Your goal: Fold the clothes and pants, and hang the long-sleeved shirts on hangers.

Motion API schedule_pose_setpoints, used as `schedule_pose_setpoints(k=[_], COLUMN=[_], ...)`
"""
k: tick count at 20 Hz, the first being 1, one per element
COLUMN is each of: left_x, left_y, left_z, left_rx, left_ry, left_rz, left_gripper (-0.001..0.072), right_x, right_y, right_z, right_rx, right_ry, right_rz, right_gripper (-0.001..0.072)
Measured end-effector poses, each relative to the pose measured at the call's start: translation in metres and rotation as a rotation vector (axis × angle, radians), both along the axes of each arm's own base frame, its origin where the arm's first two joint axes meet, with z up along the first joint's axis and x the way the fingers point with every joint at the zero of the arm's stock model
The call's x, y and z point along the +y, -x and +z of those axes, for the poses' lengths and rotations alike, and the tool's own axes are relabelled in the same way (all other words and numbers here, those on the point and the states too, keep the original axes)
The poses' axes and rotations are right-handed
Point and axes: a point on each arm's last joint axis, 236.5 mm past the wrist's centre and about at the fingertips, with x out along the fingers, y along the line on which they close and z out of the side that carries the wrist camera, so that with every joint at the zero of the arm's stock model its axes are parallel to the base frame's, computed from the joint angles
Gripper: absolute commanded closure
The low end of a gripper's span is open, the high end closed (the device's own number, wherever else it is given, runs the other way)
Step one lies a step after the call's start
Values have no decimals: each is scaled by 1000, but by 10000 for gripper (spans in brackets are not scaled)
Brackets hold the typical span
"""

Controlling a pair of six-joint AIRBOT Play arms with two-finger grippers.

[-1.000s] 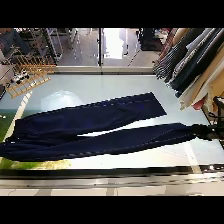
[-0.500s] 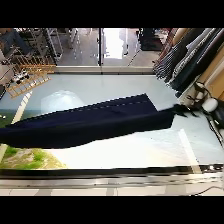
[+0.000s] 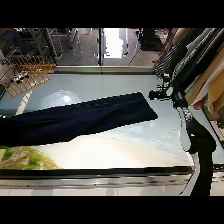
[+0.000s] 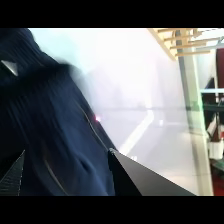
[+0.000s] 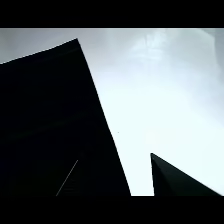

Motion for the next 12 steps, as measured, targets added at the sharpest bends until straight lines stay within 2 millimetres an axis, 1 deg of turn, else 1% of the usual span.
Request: schedule_pose_setpoints(k=[2, 3, 4, 6, 7, 9, 11, 12], left_x=[4, 8, 6, 0, -7, -24, -42, -49], left_y=[-4, -3, 0, 10, 17, 36, 56, 64], left_z=[-5, -4, -3, 2, 1, -9, -24, -32], left_rx=[-1, -2, 3, 23, 47, 128, 211, 245], left_ry=[-5, -23, -37, -70, -76, -67, -31, -8], left_rz=[19, 22, -4, -76, -125, -231, -308, -332], left_gripper=[150, 150, 150, 150, 150, 150, 150, 150], right_x=[-11, -11, -11, -15, -13, 0, 5, 13], right_y=[13, 22, 33, 62, 79, 116, 145, 158], right_z=[-8, -10, -11, -12, -13, -11, -12, -13], right_rx=[60, 94, 131, 221, 268, 371, 440, 470], right_ry=[-30, -71, -120, -214, -259, -364, -442, -490], right_rz=[-16, -21, -20, -9, 8, 49, 51, 58], right_gripper=[229, 260, 269, 268, 266, 260, 186, 186])
